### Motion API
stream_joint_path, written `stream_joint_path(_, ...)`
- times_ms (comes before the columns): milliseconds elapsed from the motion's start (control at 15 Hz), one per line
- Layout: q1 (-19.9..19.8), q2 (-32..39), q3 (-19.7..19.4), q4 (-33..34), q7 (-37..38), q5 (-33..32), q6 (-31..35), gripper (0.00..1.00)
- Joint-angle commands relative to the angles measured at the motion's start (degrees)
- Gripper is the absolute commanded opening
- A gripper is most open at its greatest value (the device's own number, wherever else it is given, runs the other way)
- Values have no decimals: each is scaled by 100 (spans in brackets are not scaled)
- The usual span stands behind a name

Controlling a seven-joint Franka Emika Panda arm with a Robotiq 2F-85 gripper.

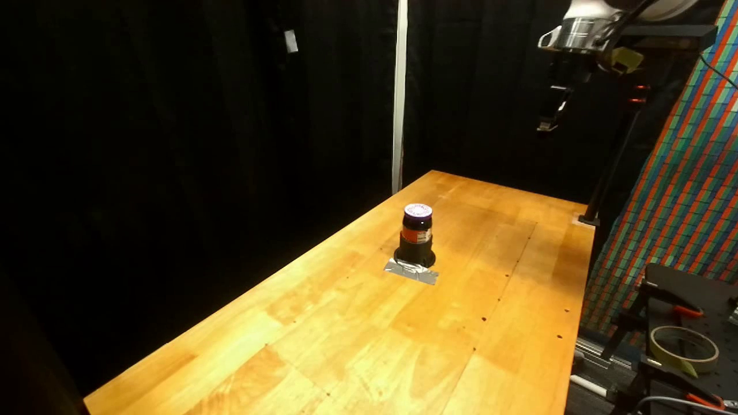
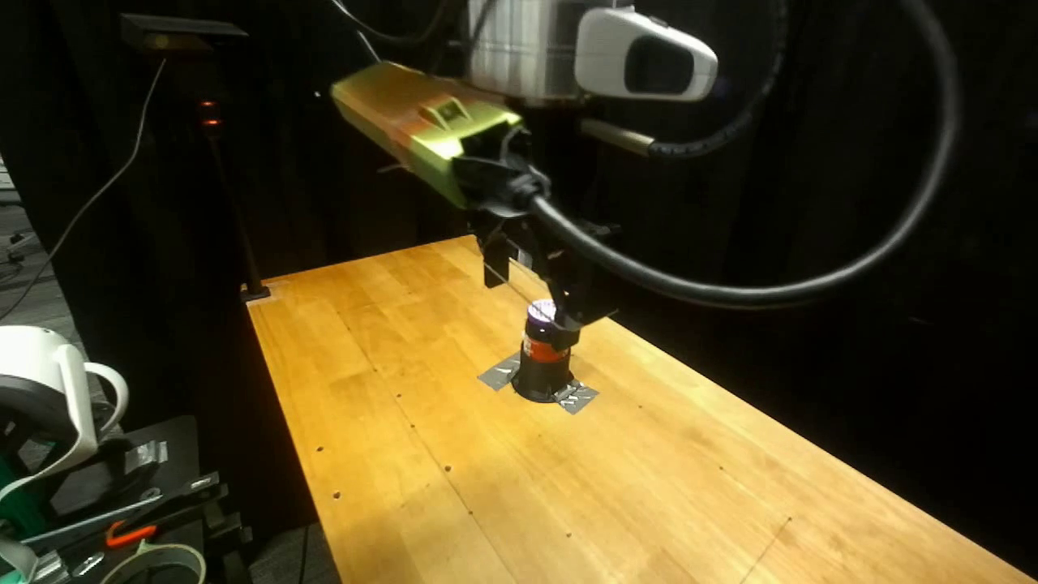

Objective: Put the band on the brown cup

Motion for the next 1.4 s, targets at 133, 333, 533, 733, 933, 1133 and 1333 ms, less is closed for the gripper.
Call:
stream_joint_path(133,-62,2111,656,1983,-229,237,-271,100)
stream_joint_path(333,-143,3022,1000,2899,-240,210,-389,100)
stream_joint_path(533,-230,3894,1300,3826,-278,210,-617,100)
stream_joint_path(733,-306,4660,1533,4727,-351,202,-972,100)
stream_joint_path(933,-363,5322,1743,5614,-177,364,-1417,100)
stream_joint_path(1133,-336,5876,1866,6477,70,506,-1836,100)
stream_joint_path(1333,-214,6341,1945,7319,353,512,-2222,100)
